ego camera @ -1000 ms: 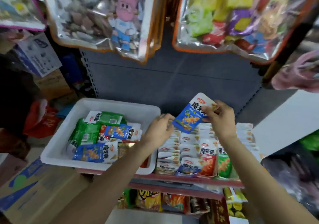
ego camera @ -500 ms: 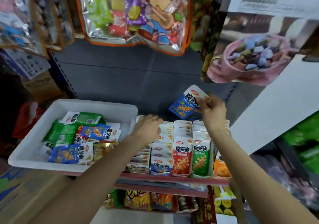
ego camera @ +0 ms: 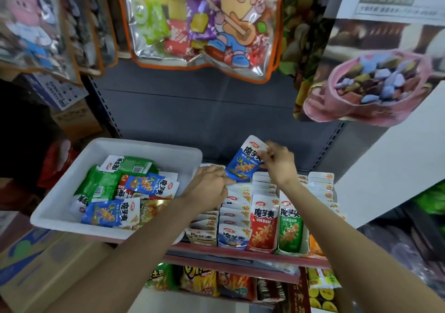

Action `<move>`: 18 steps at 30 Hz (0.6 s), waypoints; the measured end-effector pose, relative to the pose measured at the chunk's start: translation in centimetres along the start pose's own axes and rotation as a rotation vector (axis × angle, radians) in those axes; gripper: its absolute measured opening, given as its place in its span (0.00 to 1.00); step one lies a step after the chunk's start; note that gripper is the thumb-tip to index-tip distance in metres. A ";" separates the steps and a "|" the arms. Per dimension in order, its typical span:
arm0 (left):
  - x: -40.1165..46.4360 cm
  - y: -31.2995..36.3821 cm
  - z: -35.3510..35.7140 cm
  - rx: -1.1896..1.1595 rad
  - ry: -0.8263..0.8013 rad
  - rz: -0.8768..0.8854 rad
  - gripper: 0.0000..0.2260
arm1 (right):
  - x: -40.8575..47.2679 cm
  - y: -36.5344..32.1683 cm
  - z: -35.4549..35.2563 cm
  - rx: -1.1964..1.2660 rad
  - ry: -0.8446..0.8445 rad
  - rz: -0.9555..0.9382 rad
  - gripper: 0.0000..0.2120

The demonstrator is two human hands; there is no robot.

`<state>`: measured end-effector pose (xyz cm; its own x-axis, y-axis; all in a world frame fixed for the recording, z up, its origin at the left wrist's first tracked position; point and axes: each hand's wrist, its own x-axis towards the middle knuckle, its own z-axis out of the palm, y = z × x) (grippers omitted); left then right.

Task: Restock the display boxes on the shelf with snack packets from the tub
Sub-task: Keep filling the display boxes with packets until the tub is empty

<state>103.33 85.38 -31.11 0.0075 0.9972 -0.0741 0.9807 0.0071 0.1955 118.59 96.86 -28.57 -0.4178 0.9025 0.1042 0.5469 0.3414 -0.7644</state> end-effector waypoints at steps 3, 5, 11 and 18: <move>0.0 -0.3 0.0 -0.017 0.009 -0.014 0.19 | 0.7 -0.6 -0.6 -0.047 -0.011 -0.046 0.09; 0.0 -0.4 0.1 -0.025 0.008 -0.017 0.19 | 0.7 -1.1 -0.2 -0.132 -0.100 -0.085 0.09; -0.2 -0.7 0.2 -0.052 0.019 0.007 0.18 | 0.2 0.9 3.1 -0.396 -0.398 -0.061 0.09; -0.5 -1.1 0.6 -0.117 0.029 -0.007 0.19 | 0.7 1.7 3.4 -0.489 -0.400 -0.056 0.07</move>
<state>102.37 84.86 -31.84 -0.0067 0.9988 -0.0479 0.9513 0.0211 0.3077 116.77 97.16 -31.91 -0.6427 0.7440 -0.1828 0.7450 0.5513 -0.3757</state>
